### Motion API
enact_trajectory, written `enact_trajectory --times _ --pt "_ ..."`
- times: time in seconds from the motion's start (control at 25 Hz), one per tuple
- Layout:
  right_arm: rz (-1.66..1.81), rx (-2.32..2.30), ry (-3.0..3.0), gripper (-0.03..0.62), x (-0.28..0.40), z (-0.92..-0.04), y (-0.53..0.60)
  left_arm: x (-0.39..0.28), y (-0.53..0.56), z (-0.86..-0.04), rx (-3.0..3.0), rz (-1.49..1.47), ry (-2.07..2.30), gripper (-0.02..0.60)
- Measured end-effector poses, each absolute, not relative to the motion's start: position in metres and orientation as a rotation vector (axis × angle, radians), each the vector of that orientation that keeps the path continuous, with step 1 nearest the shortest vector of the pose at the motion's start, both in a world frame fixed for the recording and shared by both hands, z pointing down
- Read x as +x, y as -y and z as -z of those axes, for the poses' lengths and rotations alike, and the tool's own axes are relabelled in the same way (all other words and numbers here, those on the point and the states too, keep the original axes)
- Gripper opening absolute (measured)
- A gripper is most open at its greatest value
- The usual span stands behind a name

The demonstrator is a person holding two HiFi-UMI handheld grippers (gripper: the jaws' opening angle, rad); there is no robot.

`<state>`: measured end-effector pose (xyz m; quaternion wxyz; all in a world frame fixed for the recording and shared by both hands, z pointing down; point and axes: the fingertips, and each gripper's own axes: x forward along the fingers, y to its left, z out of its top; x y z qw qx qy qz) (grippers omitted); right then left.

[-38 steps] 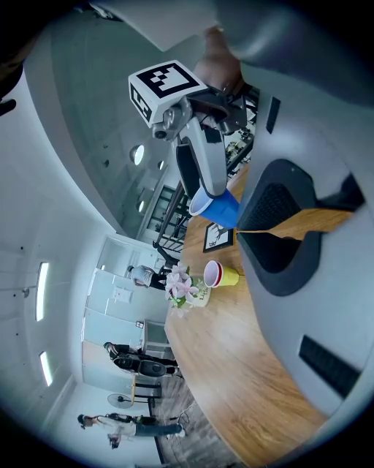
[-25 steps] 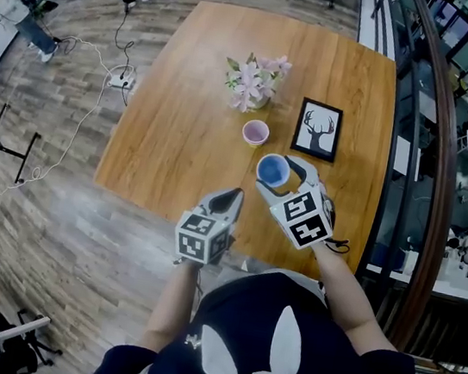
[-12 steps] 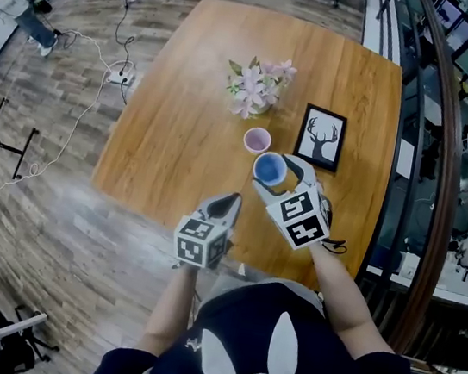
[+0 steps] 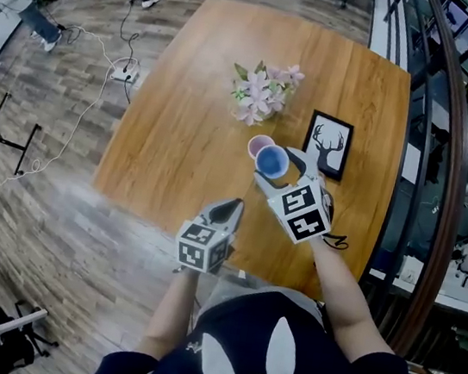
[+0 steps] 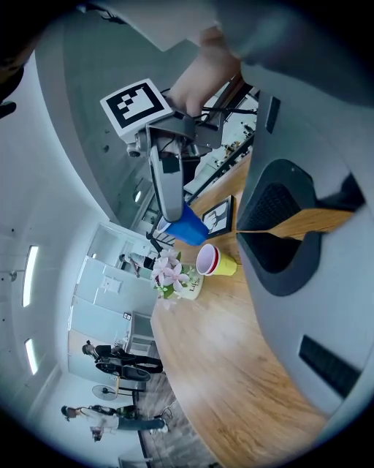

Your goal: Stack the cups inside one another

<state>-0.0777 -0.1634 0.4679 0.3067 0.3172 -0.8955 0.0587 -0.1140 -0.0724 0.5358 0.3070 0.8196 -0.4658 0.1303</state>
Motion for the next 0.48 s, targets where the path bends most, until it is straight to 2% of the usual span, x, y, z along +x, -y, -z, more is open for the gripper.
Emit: enact_trajectory --times 0.48 --pt "-0.154 0.842 2.38 0.328 -0.088 -0.468 0.199 -0.123 0.092 -0.536 2.147 -0.337 1.256 0.025"
